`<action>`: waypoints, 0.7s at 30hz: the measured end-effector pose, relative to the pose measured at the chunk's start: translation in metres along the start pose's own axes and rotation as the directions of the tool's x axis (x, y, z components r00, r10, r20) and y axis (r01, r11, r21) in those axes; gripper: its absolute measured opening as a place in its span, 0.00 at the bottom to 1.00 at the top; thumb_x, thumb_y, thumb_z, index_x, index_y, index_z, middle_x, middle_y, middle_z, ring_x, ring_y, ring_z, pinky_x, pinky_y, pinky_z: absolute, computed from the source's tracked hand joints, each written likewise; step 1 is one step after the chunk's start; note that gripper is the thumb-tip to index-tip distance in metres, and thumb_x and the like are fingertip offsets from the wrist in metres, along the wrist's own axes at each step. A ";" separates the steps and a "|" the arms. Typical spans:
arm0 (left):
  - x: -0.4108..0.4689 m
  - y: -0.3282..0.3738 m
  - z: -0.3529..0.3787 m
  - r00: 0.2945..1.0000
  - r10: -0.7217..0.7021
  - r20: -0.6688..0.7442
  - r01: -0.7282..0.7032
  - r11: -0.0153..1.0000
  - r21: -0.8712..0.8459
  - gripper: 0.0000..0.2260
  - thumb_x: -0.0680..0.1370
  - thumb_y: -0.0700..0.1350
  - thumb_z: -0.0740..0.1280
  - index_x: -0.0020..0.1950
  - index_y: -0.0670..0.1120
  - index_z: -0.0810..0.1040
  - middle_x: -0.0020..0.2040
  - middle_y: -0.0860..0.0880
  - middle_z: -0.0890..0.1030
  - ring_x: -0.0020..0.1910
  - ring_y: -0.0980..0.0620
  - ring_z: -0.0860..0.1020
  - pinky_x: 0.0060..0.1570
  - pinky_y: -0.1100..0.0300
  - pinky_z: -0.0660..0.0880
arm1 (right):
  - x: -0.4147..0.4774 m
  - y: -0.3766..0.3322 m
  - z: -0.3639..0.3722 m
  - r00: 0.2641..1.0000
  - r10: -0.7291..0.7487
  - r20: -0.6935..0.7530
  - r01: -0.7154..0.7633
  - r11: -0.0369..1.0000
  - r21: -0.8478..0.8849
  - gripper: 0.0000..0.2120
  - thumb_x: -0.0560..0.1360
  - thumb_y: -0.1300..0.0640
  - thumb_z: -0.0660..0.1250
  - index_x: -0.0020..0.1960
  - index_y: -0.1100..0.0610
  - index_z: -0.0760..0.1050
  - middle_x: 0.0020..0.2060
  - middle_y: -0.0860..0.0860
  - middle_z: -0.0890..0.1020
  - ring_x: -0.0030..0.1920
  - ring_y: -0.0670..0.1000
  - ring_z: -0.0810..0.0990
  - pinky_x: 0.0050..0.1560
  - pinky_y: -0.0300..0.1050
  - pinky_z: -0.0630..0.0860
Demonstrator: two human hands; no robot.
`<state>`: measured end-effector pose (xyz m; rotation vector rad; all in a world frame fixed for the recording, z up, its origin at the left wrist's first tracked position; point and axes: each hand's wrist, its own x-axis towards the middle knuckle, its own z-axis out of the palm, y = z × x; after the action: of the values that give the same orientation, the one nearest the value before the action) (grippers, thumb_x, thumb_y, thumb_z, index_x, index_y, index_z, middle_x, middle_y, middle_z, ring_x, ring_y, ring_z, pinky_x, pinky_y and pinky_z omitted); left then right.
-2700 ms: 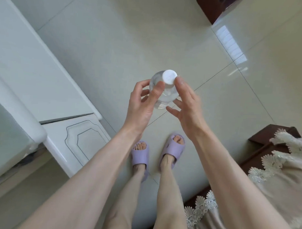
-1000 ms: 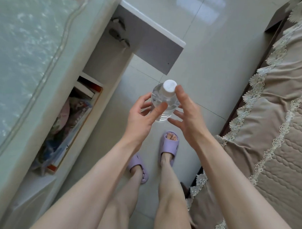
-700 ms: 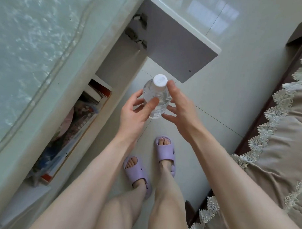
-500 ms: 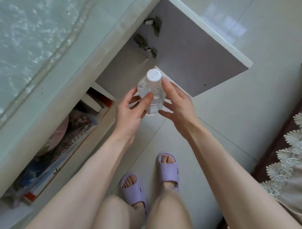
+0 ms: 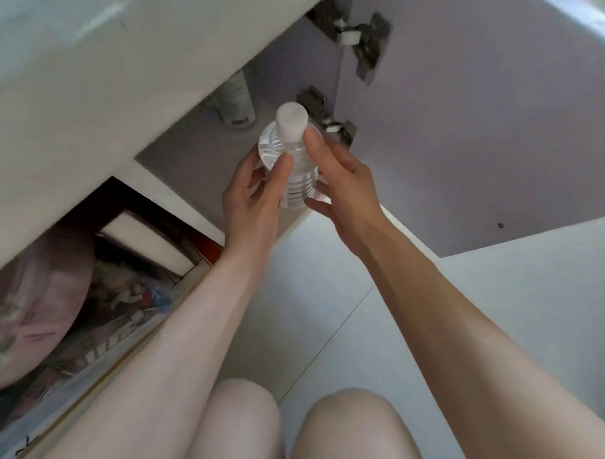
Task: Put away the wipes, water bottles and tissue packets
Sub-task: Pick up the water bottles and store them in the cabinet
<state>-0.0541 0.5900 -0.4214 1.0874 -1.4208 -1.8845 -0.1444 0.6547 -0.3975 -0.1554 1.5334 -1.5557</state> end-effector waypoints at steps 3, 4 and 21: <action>0.014 -0.009 0.001 0.998 0.054 -0.028 -0.055 0.998 -0.043 0.17 0.77 0.49 0.68 0.66 0.50 0.75 0.60 0.50 0.81 0.61 0.51 0.79 0.64 0.48 0.74 | 0.018 0.006 0.001 0.999 -0.039 0.021 0.039 0.999 0.006 0.03 0.74 0.42 0.68 0.47 0.37 0.76 0.43 0.34 0.82 0.40 0.34 0.81 0.37 0.33 0.77; 0.018 -0.013 0.001 0.997 0.067 -0.030 -0.068 0.996 -0.060 0.16 0.78 0.48 0.67 0.66 0.49 0.75 0.60 0.49 0.81 0.61 0.51 0.79 0.64 0.49 0.74 | 0.022 0.009 0.001 0.998 -0.050 0.027 0.049 0.999 0.005 0.05 0.74 0.42 0.68 0.49 0.38 0.76 0.41 0.34 0.82 0.39 0.34 0.82 0.35 0.32 0.78; 0.065 -0.019 0.009 0.977 0.161 -0.139 -0.187 0.963 -0.195 0.14 0.78 0.48 0.68 0.63 0.49 0.78 0.50 0.55 0.85 0.53 0.54 0.82 0.55 0.55 0.78 | 0.067 0.000 0.020 0.988 -0.154 -0.012 0.151 0.982 -0.116 0.10 0.69 0.36 0.71 0.45 0.40 0.77 0.50 0.44 0.85 0.48 0.44 0.83 0.57 0.50 0.78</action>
<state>-0.0954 0.5484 -0.4566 0.9280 -1.1810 -1.7636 -0.1695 0.5958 -0.4263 -0.3298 1.6605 -1.5922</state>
